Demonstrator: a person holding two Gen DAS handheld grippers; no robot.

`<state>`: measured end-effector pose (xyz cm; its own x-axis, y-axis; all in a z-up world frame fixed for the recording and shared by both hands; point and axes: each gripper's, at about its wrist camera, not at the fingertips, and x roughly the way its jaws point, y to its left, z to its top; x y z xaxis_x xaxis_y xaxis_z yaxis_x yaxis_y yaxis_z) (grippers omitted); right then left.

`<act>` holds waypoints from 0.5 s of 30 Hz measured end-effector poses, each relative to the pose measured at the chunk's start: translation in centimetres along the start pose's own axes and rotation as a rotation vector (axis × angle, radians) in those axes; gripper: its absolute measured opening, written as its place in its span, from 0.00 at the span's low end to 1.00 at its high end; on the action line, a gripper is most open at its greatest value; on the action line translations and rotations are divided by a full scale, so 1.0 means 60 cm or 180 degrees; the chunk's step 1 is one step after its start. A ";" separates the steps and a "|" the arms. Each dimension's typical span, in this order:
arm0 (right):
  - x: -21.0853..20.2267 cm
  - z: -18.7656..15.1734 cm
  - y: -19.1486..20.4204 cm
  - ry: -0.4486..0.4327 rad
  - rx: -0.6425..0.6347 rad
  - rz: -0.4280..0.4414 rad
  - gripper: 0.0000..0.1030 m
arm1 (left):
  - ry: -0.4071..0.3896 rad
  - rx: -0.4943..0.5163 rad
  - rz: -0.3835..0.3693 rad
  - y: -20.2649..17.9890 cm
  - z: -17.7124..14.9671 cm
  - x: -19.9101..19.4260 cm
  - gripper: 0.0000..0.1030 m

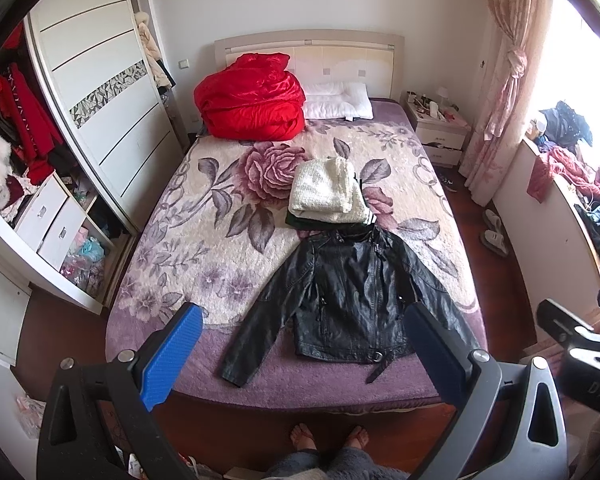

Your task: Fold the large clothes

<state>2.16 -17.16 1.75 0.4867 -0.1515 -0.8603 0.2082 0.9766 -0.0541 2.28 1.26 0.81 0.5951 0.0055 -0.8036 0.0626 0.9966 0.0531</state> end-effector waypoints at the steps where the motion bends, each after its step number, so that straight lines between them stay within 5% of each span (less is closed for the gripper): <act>1: 0.013 0.001 -0.001 0.0026 0.0066 -0.0001 1.00 | 0.0005 0.0021 0.0028 0.005 -0.002 0.012 1.00; 8: 0.216 -0.032 -0.067 0.0328 0.0780 0.0217 1.00 | 0.0107 0.0167 0.0224 0.001 -0.013 0.180 1.00; 15: 0.578 -0.206 -0.225 0.1254 0.1947 0.0261 0.99 | 0.0611 0.0413 0.0287 -0.055 -0.080 0.428 1.00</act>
<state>5.74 -33.68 -33.61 0.2040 0.0972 -0.9741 0.6768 0.7050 0.2120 13.53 -1.47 -22.83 0.4405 0.1219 -0.8894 0.1259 0.9726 0.1956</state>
